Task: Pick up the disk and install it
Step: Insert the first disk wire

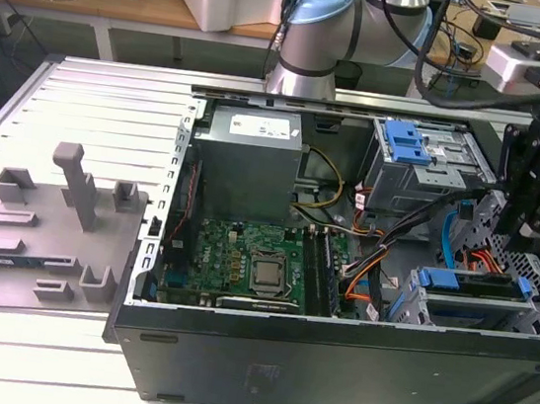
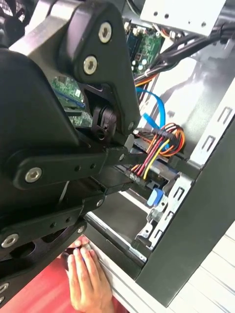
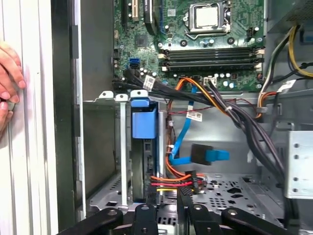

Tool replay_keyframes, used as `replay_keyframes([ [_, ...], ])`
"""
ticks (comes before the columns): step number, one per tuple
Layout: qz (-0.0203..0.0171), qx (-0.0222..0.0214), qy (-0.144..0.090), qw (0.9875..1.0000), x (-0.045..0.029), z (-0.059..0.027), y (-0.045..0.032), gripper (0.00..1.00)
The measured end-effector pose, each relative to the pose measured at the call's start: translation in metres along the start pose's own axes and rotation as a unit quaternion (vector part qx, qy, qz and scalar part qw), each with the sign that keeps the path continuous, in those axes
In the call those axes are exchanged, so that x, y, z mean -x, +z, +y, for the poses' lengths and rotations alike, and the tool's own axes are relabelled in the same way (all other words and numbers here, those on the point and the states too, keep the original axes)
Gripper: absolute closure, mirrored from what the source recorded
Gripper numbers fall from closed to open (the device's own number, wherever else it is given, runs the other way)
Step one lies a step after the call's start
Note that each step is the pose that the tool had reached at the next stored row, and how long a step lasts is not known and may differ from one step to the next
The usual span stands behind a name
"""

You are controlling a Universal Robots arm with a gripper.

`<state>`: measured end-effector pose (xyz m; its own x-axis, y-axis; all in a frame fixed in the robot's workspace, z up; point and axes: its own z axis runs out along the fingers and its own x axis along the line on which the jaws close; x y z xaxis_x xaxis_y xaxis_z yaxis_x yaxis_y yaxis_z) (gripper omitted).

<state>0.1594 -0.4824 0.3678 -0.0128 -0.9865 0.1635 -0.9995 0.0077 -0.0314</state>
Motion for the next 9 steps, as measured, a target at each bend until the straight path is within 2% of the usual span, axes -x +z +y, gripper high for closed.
replay_keyframes([
  [2,0.0014,0.0,0.0,1.0,0.004,0.0,-0.0029,0.69],
  [6,0.0074,-0.0001,0.0,1.0,0.0161,-0.0001,-0.0105,0.69],
  [9,0.0083,-0.0001,0.0,1.0,0.0163,-0.0001,-0.0106,0.69],
])
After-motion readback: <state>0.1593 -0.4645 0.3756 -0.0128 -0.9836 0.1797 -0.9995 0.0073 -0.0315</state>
